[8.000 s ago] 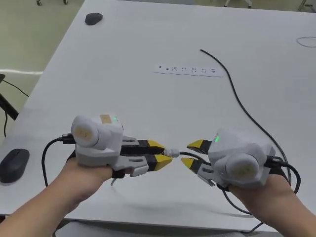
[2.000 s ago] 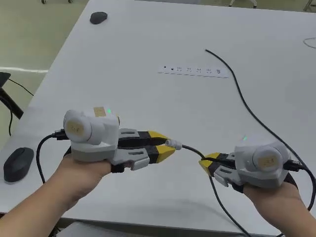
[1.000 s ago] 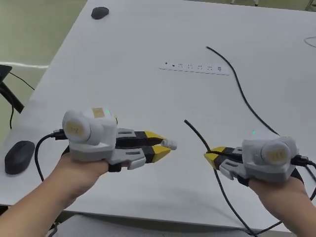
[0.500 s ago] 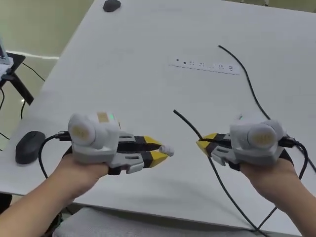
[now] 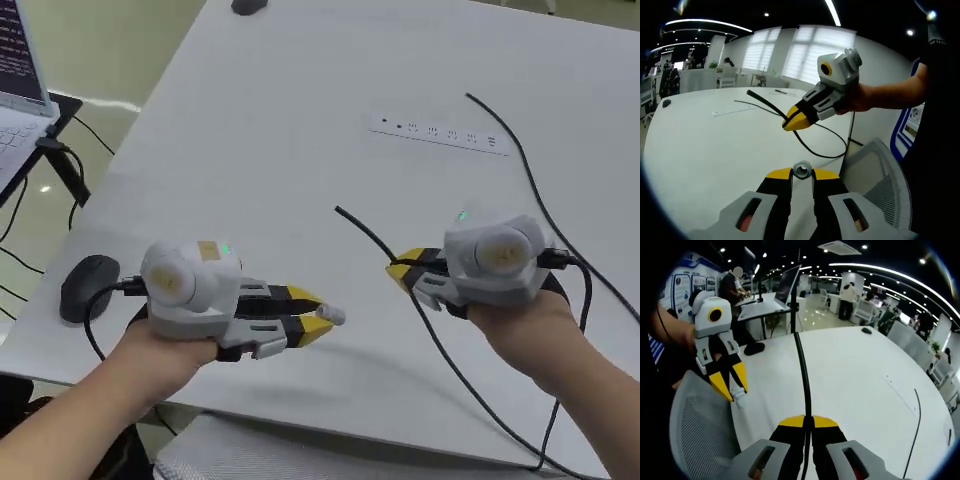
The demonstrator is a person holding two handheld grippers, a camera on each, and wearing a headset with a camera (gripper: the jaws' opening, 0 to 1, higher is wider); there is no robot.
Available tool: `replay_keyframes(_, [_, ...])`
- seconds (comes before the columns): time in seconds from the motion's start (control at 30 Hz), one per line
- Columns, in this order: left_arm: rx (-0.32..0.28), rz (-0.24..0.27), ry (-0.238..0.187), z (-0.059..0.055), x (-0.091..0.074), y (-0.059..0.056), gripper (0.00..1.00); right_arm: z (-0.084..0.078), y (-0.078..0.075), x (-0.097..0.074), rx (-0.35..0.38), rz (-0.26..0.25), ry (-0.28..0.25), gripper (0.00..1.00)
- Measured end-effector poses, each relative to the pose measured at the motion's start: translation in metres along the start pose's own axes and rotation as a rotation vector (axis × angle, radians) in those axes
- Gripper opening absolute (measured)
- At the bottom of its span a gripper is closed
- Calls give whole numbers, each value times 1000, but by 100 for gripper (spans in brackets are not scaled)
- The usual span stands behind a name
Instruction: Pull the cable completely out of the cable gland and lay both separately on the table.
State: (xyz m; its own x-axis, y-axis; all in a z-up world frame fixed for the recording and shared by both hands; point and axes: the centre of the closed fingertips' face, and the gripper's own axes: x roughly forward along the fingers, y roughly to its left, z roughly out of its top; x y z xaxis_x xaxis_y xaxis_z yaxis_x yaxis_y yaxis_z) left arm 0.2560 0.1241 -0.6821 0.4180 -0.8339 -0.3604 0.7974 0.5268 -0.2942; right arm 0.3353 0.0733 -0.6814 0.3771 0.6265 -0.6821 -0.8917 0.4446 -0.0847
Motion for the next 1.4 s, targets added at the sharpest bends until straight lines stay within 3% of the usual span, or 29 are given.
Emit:
replay_keyframes(0.3, [-9,11,17,-31,-15,20,15,12,17,43,-40,34,37,0])
replay_keyframes(0.37, [-21,15,19,-36,-18,25,15,10,22,56,-12,69,51,0])
replay_keyframes(0.43, [-31,24,20,-42,-20,31,15,6,23,70,-35,69,76,0])
replay_keyframes(0.67, [-73,51,49,-64,-19,52,15,-1,33,92,-34,101,121,0])
replay_keyframes(1.17, [-128,57,87,-101,-12,68,15,-33,66,138,-148,158,238,0])
replay_keyframes(1.4, [-120,66,110,-114,-14,74,15,-40,73,150,-166,176,259,0])
